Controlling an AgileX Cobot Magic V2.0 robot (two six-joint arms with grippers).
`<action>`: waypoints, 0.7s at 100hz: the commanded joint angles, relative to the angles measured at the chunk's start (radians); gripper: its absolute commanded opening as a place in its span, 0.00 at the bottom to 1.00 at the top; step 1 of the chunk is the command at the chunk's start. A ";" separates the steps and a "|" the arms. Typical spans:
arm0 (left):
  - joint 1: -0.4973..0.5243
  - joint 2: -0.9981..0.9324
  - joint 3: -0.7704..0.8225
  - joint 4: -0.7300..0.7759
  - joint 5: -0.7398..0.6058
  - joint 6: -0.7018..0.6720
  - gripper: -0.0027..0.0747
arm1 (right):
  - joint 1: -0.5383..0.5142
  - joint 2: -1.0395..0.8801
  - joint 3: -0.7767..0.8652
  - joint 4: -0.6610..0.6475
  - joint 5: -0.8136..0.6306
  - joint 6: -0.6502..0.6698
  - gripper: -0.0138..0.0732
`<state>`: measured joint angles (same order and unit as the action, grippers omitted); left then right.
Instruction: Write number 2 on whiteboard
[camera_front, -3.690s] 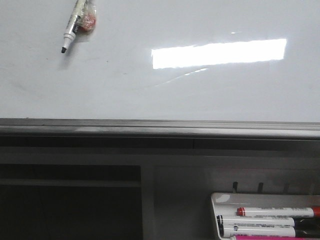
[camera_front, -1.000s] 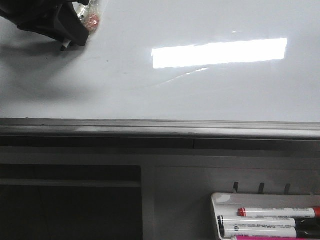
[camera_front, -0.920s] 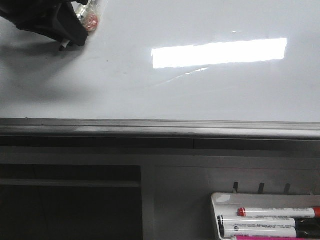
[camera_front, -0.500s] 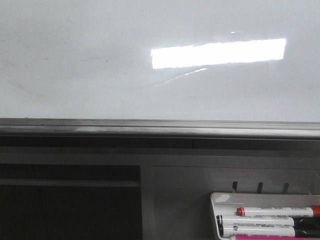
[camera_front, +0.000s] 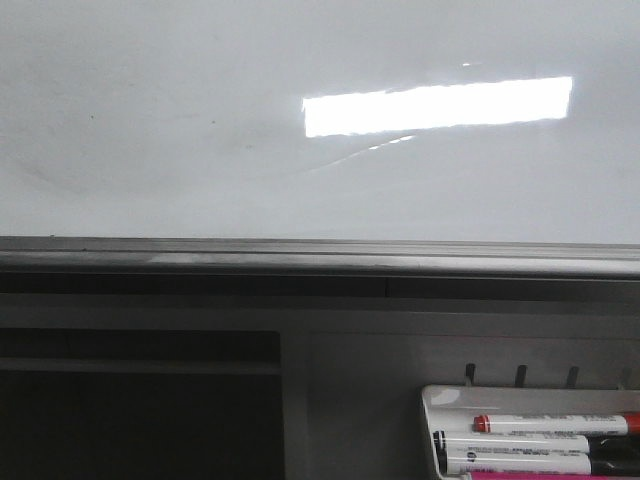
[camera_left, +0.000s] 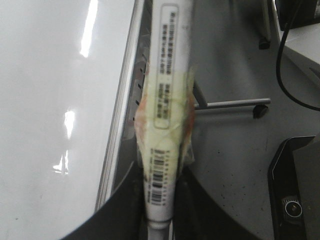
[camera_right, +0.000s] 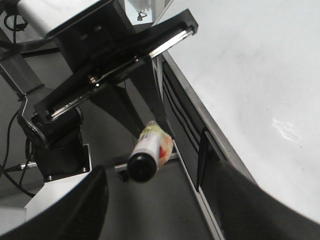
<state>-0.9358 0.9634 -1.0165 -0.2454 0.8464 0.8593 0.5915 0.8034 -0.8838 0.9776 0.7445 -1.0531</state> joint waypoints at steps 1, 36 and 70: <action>-0.008 -0.014 -0.034 -0.019 -0.045 0.001 0.01 | 0.031 0.047 -0.053 0.038 -0.063 -0.013 0.64; -0.008 -0.014 -0.034 -0.019 -0.045 0.001 0.01 | 0.114 0.221 -0.101 0.051 -0.072 -0.013 0.54; -0.008 -0.014 -0.034 -0.019 -0.045 0.001 0.01 | 0.114 0.259 -0.101 0.079 -0.069 -0.013 0.07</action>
<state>-0.9358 0.9634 -1.0165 -0.2215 0.8639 0.8382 0.7056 1.0680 -0.9505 0.9853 0.7162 -1.0701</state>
